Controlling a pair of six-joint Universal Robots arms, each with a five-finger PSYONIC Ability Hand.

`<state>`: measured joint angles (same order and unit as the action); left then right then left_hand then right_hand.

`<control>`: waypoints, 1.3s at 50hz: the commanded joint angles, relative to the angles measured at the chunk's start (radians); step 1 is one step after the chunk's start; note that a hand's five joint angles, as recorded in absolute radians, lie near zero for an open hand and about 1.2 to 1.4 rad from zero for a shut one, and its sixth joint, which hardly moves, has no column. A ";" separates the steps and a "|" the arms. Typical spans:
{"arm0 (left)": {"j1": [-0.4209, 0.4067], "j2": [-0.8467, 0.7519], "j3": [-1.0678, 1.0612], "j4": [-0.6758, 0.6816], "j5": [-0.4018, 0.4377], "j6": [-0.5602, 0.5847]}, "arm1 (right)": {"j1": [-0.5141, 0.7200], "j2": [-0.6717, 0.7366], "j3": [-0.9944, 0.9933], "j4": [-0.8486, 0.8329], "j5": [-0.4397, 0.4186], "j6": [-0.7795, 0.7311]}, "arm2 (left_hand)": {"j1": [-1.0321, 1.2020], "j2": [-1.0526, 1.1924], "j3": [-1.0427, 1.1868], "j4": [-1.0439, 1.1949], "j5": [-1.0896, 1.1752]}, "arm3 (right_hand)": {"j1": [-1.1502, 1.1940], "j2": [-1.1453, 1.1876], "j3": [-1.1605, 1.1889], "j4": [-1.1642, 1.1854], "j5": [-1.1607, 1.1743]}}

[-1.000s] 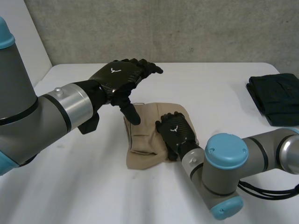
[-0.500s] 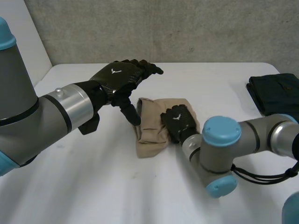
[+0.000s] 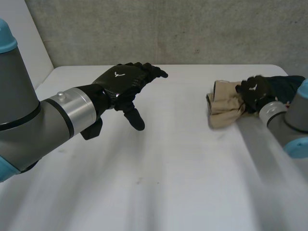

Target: Fold the laundry.

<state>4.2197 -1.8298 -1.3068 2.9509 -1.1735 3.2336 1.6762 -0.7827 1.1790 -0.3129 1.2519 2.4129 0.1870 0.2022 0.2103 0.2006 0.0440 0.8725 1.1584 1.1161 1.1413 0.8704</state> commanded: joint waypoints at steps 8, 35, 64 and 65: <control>0.003 0.001 0.000 0.002 0.000 0.000 | -0.142 0.126 -0.583 -0.003 -0.081 0.086 | 0.012 -0.003 -0.011 -0.002 -0.020 | 0.524 0.238 0.280 0.255 0.351; -0.004 -0.029 -0.003 0.002 -0.002 0.000 | -0.463 0.290 -0.481 0.001 -0.535 0.241 | 0.012 -0.003 -0.011 -0.002 -0.020 | 0.524 0.238 0.280 0.255 0.351; 0.003 0.010 0.004 0.002 -0.002 -0.003 | -0.313 -0.220 -0.362 0.273 -0.114 0.111 | 0.006 -0.009 -0.017 -0.008 -0.026 | -0.698 -0.984 -0.942 -0.967 -0.870; 0.005 0.020 0.004 0.002 -0.002 -0.005 | -0.293 -0.239 -0.352 0.282 -0.102 0.111 | 0.006 -0.009 -0.017 -0.008 -0.026 | -0.698 -0.984 -0.942 -0.967 -0.870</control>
<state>4.2194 -1.8454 -1.3045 2.9527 -1.1750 3.2318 1.2587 -0.9002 0.7854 -0.0739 1.0496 2.5269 0.1870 0.2021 0.2103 0.2008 0.0440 0.2008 0.2192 0.2104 0.2333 0.0578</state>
